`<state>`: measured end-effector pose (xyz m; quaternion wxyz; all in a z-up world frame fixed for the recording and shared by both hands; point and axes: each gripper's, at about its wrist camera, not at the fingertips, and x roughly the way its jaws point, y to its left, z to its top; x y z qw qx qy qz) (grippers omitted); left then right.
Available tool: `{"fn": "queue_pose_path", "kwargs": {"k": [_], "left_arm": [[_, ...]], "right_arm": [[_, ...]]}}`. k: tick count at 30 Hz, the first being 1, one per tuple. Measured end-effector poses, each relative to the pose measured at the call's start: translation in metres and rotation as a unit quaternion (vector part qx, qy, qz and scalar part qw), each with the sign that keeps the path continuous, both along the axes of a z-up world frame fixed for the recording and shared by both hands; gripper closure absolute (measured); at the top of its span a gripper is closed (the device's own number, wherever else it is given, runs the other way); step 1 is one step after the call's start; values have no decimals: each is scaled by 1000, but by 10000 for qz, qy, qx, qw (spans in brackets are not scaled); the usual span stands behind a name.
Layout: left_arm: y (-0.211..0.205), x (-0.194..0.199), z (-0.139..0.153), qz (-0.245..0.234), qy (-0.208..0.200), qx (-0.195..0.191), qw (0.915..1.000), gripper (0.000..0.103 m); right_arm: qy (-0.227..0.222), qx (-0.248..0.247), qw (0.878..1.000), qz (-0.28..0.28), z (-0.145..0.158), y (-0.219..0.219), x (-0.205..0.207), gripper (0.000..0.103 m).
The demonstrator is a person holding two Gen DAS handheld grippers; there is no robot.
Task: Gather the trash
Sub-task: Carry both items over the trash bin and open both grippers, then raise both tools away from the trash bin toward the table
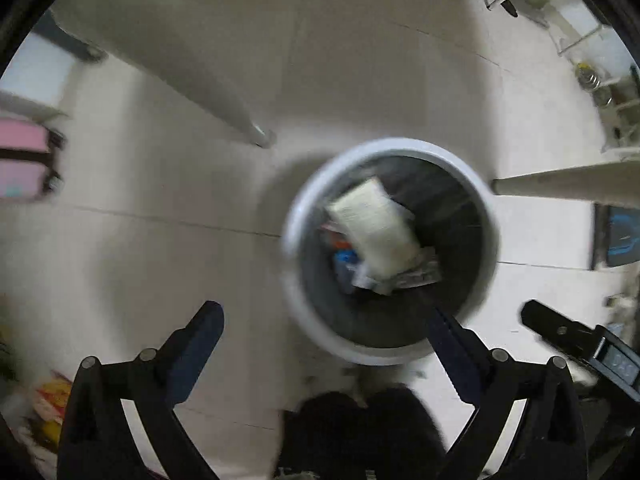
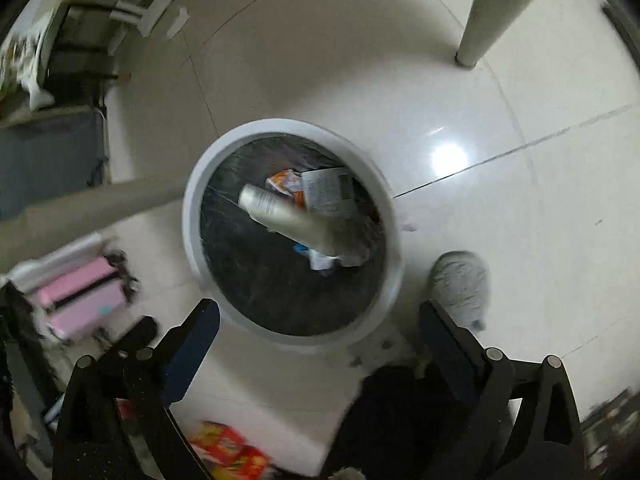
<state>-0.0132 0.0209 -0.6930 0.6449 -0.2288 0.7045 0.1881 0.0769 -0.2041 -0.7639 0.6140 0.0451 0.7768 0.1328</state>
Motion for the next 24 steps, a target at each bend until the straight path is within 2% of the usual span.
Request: {"fn": "queue_pose_path", "kwargs": {"k": [3,7,13,24], "left_arm": [[-4,-9,26,-79,36,235,9997,1],[-13,-22,66,-184,43,400,9990,1],[-21,-28,126,-186,-109,442,9988,1],[-31,-45,257,-299,-526,511,9969,1]], "right_arm": [[-397,-472,9967,527,23,8,-8,2],[-816,-817,9878,1044,62,14,-20,1],[-1112,-951,9799,1355,126,12,-33,1],[-1481,-894,9728,1543,282,6,-54,1]]}}
